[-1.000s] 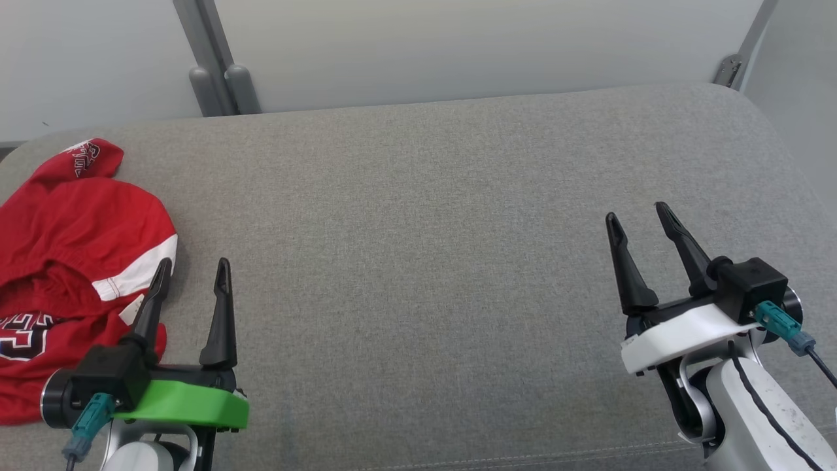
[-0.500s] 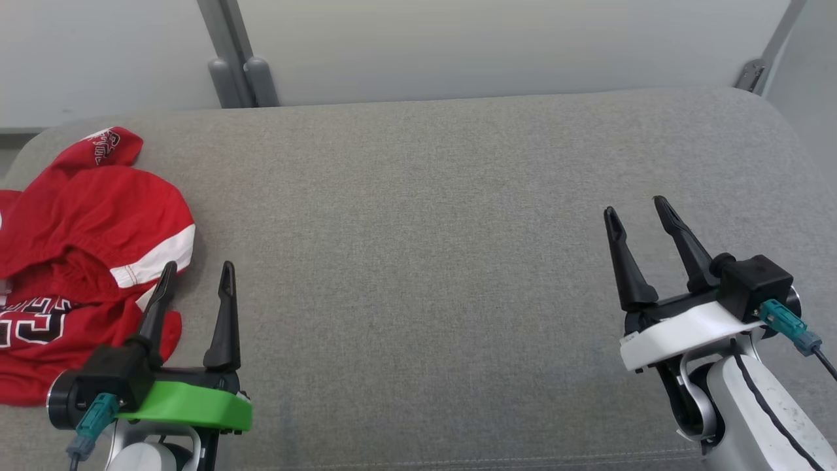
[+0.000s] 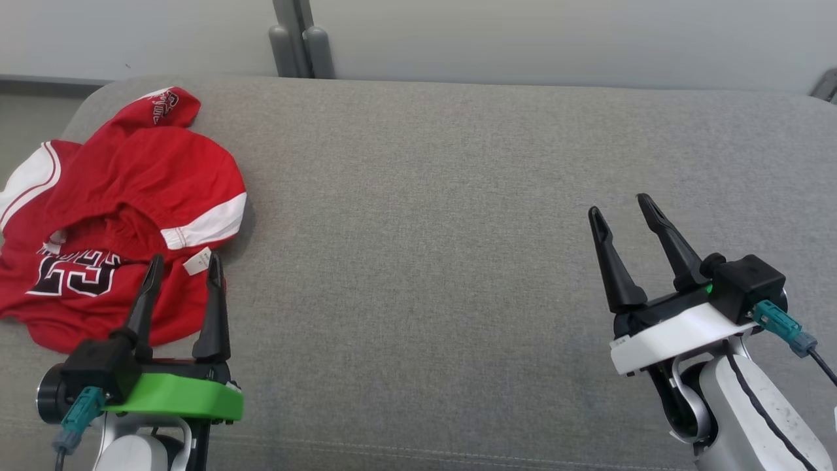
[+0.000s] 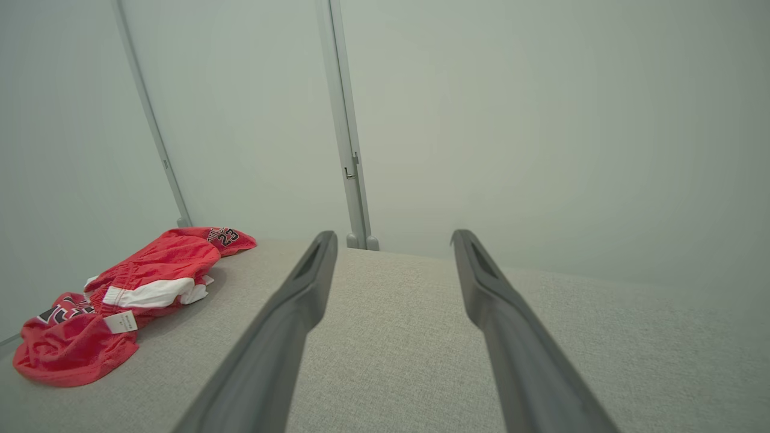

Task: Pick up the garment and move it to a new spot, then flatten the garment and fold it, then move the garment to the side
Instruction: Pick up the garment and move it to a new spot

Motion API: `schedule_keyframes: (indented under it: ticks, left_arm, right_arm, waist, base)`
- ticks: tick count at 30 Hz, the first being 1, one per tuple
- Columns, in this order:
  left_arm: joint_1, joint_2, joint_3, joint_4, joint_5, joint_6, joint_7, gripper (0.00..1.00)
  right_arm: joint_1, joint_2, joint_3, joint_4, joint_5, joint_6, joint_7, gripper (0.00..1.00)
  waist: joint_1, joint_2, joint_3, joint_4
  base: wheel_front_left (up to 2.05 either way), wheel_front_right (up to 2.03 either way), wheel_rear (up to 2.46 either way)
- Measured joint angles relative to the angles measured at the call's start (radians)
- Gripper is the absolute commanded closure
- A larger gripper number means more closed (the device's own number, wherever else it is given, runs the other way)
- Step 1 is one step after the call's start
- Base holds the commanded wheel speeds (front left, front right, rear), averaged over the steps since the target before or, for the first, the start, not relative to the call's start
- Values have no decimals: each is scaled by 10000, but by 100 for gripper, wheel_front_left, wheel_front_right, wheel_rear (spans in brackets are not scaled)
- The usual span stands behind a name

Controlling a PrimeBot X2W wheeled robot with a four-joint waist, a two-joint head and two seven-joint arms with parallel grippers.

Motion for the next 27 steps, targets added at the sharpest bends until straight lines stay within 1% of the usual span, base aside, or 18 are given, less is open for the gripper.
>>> schedule_keyframes:
  ticks: [11,17,21,25,27]
  left_arm:
    - [-689,36,485,-23,-188,-113,0,0]
    - [-1640,441,1053,86,-512,-117,-2,0]
    - [-2297,715,1501,558,-1083,-134,71,0]
    - [-3102,1016,1944,1168,-1741,-161,669,0]
    - [-3450,1381,2002,1592,-1797,-165,1072,0]
  right_arm:
    - [-182,17,267,-117,-153,240,0,0]
    - [-545,79,487,-125,-290,330,0,0]
    - [-858,121,543,-117,-385,408,-2,0]
    - [-1117,176,617,-86,-533,416,0,0]
    - [-1256,209,631,-61,-545,485,-2,0]
  waist:
    - [0,0,739,707]
    - [0,0,1346,919]
    - [0,0,1782,979]
    - [0,0,2198,955]
    - [0,0,2388,903]
  base:
    - [0,0,0]
    - [0,0,0]
    - [0,0,0]
    - [0,0,0]
    - [0,0,0]
